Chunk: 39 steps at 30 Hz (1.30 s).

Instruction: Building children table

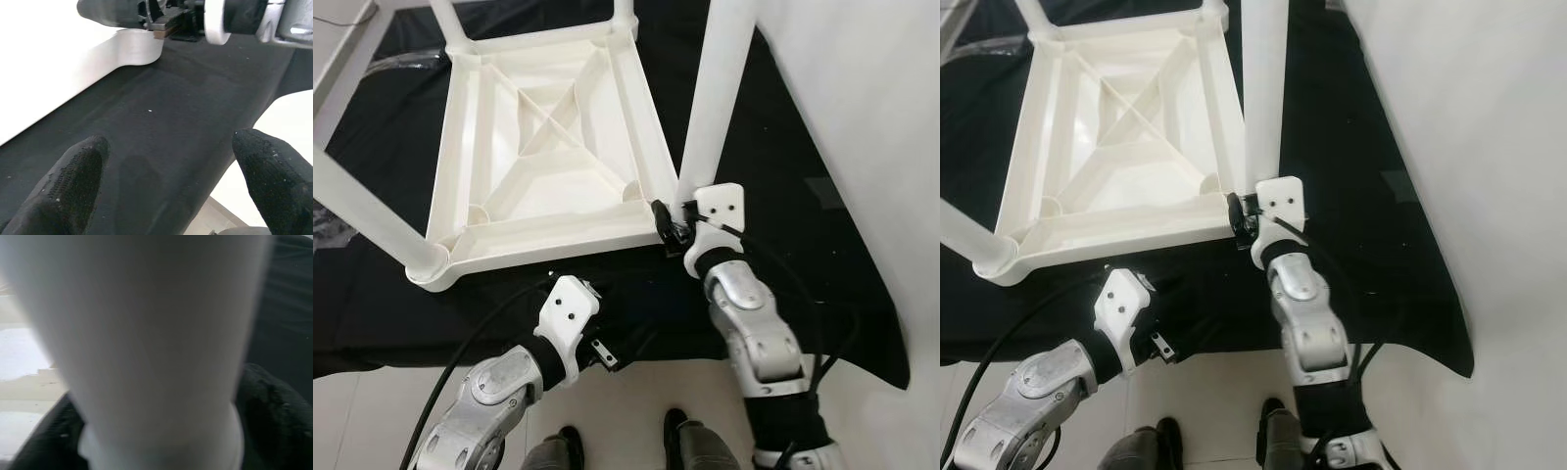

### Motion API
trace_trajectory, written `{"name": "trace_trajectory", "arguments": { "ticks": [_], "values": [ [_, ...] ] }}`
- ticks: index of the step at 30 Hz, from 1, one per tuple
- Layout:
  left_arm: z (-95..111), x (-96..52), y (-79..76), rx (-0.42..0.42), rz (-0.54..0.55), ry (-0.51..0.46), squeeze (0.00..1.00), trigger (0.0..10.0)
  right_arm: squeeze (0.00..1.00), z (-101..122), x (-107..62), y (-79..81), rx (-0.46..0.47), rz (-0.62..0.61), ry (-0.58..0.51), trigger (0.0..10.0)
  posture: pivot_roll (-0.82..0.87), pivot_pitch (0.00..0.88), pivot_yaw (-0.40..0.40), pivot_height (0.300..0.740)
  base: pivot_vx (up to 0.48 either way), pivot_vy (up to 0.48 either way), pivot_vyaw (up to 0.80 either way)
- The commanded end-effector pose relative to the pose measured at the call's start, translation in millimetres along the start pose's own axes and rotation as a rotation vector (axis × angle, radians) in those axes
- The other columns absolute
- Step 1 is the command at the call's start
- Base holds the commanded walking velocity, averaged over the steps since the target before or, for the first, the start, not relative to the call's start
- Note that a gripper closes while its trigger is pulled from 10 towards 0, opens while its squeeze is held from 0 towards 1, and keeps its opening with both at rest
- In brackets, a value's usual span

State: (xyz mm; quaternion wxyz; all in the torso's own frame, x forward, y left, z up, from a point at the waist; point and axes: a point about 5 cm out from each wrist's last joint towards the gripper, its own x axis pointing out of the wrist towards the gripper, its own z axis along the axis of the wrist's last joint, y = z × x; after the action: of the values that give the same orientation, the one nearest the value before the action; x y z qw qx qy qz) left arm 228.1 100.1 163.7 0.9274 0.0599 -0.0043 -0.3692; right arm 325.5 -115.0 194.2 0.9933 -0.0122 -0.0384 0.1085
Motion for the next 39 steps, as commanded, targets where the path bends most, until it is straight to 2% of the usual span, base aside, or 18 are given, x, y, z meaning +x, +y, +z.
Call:
{"name": "trace_trajectory", "arguments": {
  "ticks": [1, 2, 3, 4, 5, 7, 9, 10, 11, 18, 19, 20, 24, 32, 34, 35, 37, 39],
  "values": [
    [3, -4.3, 1.4, 0.035, 0.018, -0.007, 0.0, 10.0, 0.78, 14, 7.5, -10.8, 0.039, 0.171, -0.066, 10.0, 0.08, 0.283, 0.008, 0.74, 0.0, 0.0, 0.0],
    [6, -4.7, 2.0, 0.046, 0.022, -0.016, 0.0, 10.0, 0.31, 26, 10.8, -16.0, 0.027, 0.269, -0.109, 10.0, 0.08, 0.282, 0.007, 0.74, 0.0, 0.0, 0.0],
    [6, -4.7, 2.0, 0.046, 0.022, -0.016, 0.0, 10.0, 0.31, 26, 10.8, -16.0, 0.027, 0.269, -0.109, 10.0, 0.08, 0.282, 0.007, 0.74, 0.0, 0.0, 0.0],
    [8, -5.0, 2.2, 0.053, 0.023, -0.024, 0.0, 10.0, 0.0, 34, 13.2, -20.5, 0.007, 0.343, -0.133, 10.0, 0.08, 0.28, 0.006, 0.74, 0.0, 0.0, 0.0],
    [11, -5.4, 2.2, 0.061, 0.026, -0.033, 0.0, 10.0, 0.0, 40, 14.4, -23.3, -0.044, 0.437, -0.151, 10.0, 0.08, 0.278, 0.005, 0.74, 0.0, 0.0, 0.0],
    [11, -5.4, 2.2, 0.061, 0.026, -0.033, 0.0, 10.0, 0.0, 40, 14.4, -23.3, -0.044, 0.437, -0.151, 10.0, 0.08, 0.278, 0.005, 0.74, 0.0, 0.0, 0.0],
    [14, -6.5, 1.2, 0.07, 0.029, -0.043, 0.0, 10.0, 0.0, 45, 17.2, -27.2, -0.12, 0.575, -0.156, 10.0, 0.09, 0.269, -0.004, 0.74, 0.0, 0.0, 0.0],
    [14, -6.5, 1.2, 0.07, 0.029, -0.043, 0.0, 10.0, 0.0, 45, 17.2, -27.2, -0.12, 0.575, -0.156, 10.0, 0.09, 0.269, -0.004, 0.74, 0.0, 0.0, 0.0],
    [16, -8.3, -0.5, 0.075, 0.031, -0.049, 0.0, 10.0, 0.0, 51, 22.4, -30.8, -0.149, 0.685, -0.143, 10.0, 0.1, 0.265, -0.012, 0.74, 0.0, 0.0, 0.0],
    [15, -10.0, -1.7, 0.078, 0.039, -0.049, 0.0, 10.0, 0.0, 54, 30.3, -32.2, -0.166, 0.762, -0.129, 10.0, 0.11, 0.258, -0.019, 0.74, 0.0, 0.0, 0.0],
    [15, -10.6, -1.9, 0.078, 0.045, -0.048, 0.0, 10.0, 0.0, 54, 32.7, -32.7, -0.151, 0.805, -0.12, 7.6, 0.11, 0.255, -0.023, 0.74, 0.0, 0.0, 0.0],
    [15, -11.2, -2.1, 0.079, 0.05, -0.052, 0.0, 10.0, 0.0, 53, 34.2, -33.9, -0.14, 0.845, -0.108, 0.0, 0.11, 0.253, -0.027, 0.74, 0.0, 0.0, 0.0],
    [18, -12.6, -1.5, 0.079, 0.063, -0.063, 0.0, 10.0, 0.0, 48, 35.2, -39.2, -0.14, 0.928, -0.074, 0.0, 0.1, 0.25, -0.033, 0.74, 0.0, 0.0, 0.0],
    [17, -11.3, -1.1, 0.068, 0.069, -0.073, 0.0, 10.0, 0.0, 35, 28.2, -47.5, -0.201, 0.957, -0.026, 0.0, 0.09, 0.248, -0.037, 0.74, 0.0, 0.0, 0.0],
    [16, -10.7, -1.3, 0.064, 0.07, -0.073, 0.0, 10.0, 0.0, 33, 24.6, -49.8, -0.21, 0.945, -0.019, 0.0, 0.08, 0.249, -0.029, 0.74, 0.0, 0.0, 0.0],
    [12, -9.8, -2.1, 0.046, 0.069, -0.068, 0.0, 10.0, 0.0, 22, 17.6, -55.5, -0.213, 0.893, 0.04, 0.0, 0.06, 0.248, -0.023, 0.74, 0.0, 0.0, 0.0],
    [11, -9.5, -2.3, 0.038, 0.068, -0.067, 0.0, 10.0, 0.0, 17, 15.2, -57.0, -0.211, 0.868, 0.068, 0.0, 0.06, 0.248, -0.023, 0.74, 0.0, 0.0, 0.0],
    [9, -8.6, -2.8, 0.026, 0.065, -0.066, 0.0, 10.0, 0.0, -1, 8.8, -51.2, -0.201, 0.789, 0.175, 0.0, 0.05, 0.248, -0.023, 0.74, 0.0, 0.0, 0.0]
  ]
}}
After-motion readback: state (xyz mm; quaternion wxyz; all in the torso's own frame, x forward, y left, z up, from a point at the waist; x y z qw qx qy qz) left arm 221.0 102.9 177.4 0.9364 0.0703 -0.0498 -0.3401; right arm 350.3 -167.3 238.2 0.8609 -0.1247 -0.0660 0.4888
